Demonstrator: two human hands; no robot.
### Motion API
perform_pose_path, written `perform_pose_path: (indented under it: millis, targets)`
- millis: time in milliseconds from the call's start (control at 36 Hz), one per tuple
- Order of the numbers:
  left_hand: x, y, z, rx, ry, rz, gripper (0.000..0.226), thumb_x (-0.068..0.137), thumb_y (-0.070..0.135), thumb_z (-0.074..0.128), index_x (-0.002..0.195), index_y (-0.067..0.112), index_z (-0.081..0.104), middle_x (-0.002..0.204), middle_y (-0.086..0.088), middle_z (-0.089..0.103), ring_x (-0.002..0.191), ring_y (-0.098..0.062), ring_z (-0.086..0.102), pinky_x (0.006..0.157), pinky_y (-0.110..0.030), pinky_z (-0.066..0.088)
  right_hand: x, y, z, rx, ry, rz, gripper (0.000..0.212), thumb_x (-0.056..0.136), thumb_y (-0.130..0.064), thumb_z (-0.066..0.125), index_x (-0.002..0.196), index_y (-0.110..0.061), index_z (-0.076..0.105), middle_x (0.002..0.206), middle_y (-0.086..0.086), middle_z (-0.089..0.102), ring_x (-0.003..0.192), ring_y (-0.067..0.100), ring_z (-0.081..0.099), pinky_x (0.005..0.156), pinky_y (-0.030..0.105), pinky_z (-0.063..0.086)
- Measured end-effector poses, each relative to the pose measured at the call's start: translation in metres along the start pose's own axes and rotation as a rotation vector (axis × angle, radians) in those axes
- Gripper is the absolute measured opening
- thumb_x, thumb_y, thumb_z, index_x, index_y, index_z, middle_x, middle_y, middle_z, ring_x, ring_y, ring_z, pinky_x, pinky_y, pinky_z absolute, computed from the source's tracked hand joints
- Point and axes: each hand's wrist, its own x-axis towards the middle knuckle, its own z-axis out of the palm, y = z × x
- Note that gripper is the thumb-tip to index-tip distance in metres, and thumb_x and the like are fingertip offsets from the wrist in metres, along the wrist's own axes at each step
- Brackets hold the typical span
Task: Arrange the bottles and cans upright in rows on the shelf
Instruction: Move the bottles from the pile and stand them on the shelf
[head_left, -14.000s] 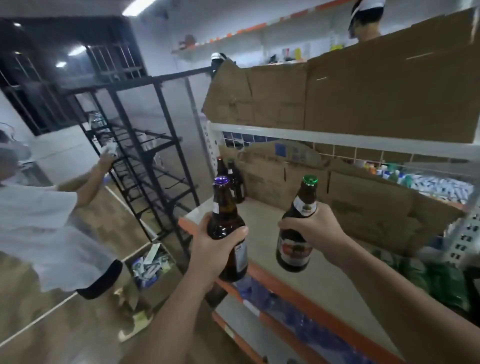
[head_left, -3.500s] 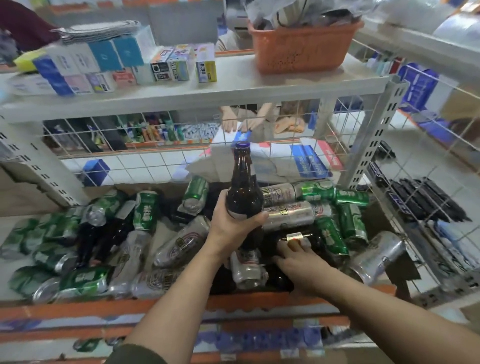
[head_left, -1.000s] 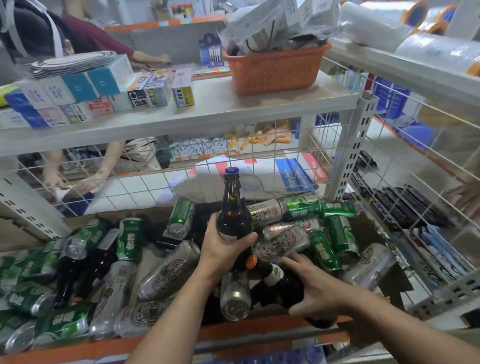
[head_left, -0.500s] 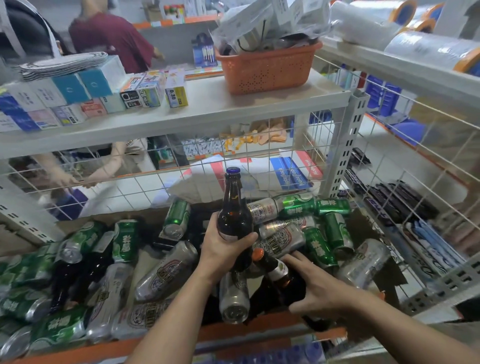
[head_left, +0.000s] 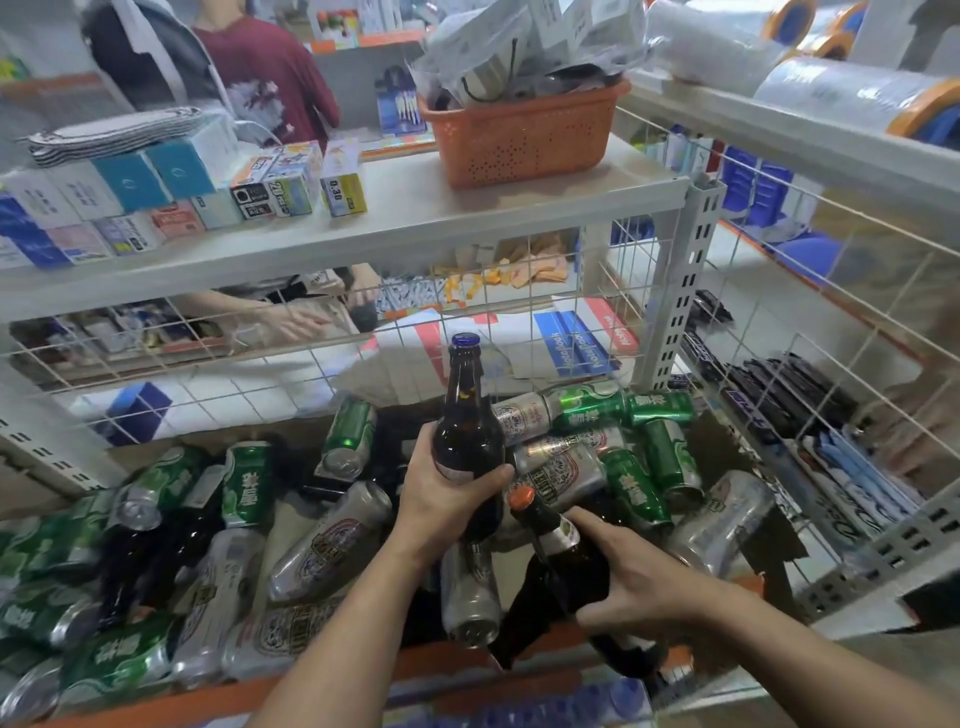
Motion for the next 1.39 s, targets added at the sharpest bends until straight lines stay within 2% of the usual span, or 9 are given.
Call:
perform_pose_path:
  millis: [194,417,583,639,722,861,1028,1167,1389]
  targets:
    - [0.000,-0.003,-0.001,0.033,-0.011,0.018,0.057,0.066,0.021,0.096,0.110,0.022,0.059,0.101,0.000,0.073,0.097,-0.022,0.071,0.091,-0.050,0.058,-0.003,-0.005,-0.002,0.054,0.004,0.023,0.075,0.074,-0.027,0.086,0.139,-0.030,0.048,0.105,0.004,0.065,0.092,0.019,0.067,0.084,0.042,0.059]
    - [0.000,-0.003,-0.001,0.047,-0.012,0.021,0.059,0.065,0.020,0.096,0.111,0.022,0.059,0.101,0.001,0.073,0.097,-0.018,0.071,0.089,-0.045,0.059,-0.008,-0.014,-0.005,0.151,-0.021,0.038,0.061,0.078,-0.013,0.083,0.128,-0.026,0.052,0.091,-0.002,0.064,0.079,0.008,0.061,0.071,0.025,0.048]
    - [0.002,0.001,0.000,0.052,0.003,0.038,0.063,0.062,0.023,0.098,0.112,0.028,0.058,0.102,0.002,0.072,0.098,-0.017,0.070,0.088,-0.042,0.058,-0.006,-0.020,-0.010,0.220,0.035,0.047,0.073,0.078,-0.007,0.084,0.138,-0.026,0.046,0.107,0.020,0.070,0.099,0.044,0.068,0.090,0.062,0.054]
    - [0.003,0.002,0.000,0.051,0.017,0.037,0.066,0.061,0.026,0.099,0.113,0.029,0.058,0.103,0.002,0.072,0.099,-0.016,0.070,0.089,-0.044,0.058,-0.004,-0.020,-0.011,0.212,0.040,0.040,0.071,0.077,-0.008,0.083,0.136,-0.026,0.047,0.107,0.021,0.069,0.099,0.047,0.066,0.088,0.065,0.051]
    - [0.002,0.006,-0.001,0.050,0.012,0.034,0.068,0.060,0.031,0.098,0.115,0.028,0.057,0.103,0.004,0.071,0.099,-0.014,0.070,0.090,-0.044,0.058,-0.002,-0.024,-0.015,0.212,0.044,0.057,0.064,0.076,-0.007,0.081,0.129,-0.025,0.049,0.102,0.022,0.068,0.090,0.044,0.066,0.077,0.059,0.054]
    - [0.003,0.012,-0.003,0.050,0.003,0.030,0.069,0.057,0.039,0.095,0.114,0.030,0.058,0.104,0.005,0.072,0.099,-0.013,0.070,0.090,-0.043,0.058,0.001,-0.032,-0.018,0.210,0.040,0.073,0.060,0.075,-0.005,0.079,0.123,-0.022,0.049,0.091,0.021,0.064,0.069,0.014,0.060,0.061,0.034,0.048]
    - [0.002,0.014,-0.001,0.028,0.028,0.023,0.071,0.054,0.040,0.094,0.113,0.024,0.059,0.102,0.000,0.074,0.098,-0.018,0.071,0.089,-0.044,0.058,0.006,-0.031,-0.019,0.177,0.063,0.041,0.062,0.073,-0.010,0.081,0.125,-0.027,0.050,0.098,0.023,0.066,0.080,0.039,0.064,0.067,0.053,0.053]
    - [0.001,0.014,0.000,0.047,0.044,0.020,0.063,0.063,0.021,0.096,0.114,0.020,0.059,0.100,0.001,0.073,0.096,-0.017,0.070,0.084,-0.031,0.057,0.005,-0.037,-0.023,0.205,0.065,0.039,0.061,0.073,-0.007,0.079,0.122,-0.029,0.051,0.097,0.025,0.063,0.074,0.019,0.060,0.064,0.038,0.048]
    - [-0.003,0.021,-0.008,0.097,0.072,0.019,0.058,0.068,0.015,0.094,0.113,0.023,0.058,0.101,0.002,0.070,0.094,-0.012,0.069,0.076,-0.023,0.054,0.011,-0.048,-0.052,0.193,0.108,-0.017,0.061,0.075,0.000,0.080,0.122,-0.026,0.051,0.095,0.015,0.065,0.071,0.023,0.066,0.061,0.036,0.056]
